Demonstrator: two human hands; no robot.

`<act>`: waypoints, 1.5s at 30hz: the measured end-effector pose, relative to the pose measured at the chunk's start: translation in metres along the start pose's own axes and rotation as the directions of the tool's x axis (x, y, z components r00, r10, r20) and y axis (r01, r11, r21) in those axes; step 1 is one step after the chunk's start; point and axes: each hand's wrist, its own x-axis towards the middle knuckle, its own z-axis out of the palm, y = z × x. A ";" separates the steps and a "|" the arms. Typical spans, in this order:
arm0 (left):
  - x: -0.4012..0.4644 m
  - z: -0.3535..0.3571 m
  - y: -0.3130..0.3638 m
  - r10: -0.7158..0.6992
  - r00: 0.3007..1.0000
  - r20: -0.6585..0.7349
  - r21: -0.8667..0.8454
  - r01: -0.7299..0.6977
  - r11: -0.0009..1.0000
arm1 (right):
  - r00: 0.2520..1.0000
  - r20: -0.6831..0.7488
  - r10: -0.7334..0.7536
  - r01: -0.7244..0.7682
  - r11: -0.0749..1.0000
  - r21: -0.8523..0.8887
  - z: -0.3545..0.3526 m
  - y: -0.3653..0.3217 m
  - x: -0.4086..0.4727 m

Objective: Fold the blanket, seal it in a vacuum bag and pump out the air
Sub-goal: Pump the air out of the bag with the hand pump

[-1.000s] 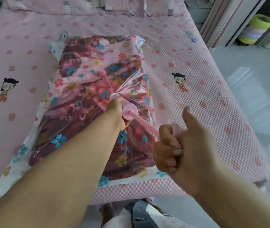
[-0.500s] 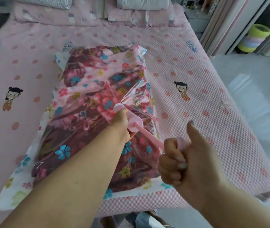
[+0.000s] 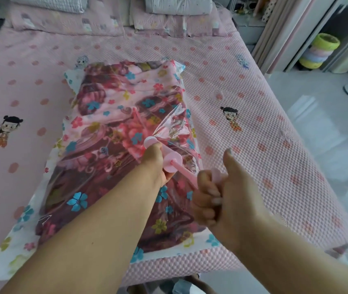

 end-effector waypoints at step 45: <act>0.003 -0.003 -0.007 0.009 0.999 0.044 -0.010 -0.009 1.000 | 0.991 -0.130 -0.043 0.026 0.991 -0.131 0.019 0.005 0.038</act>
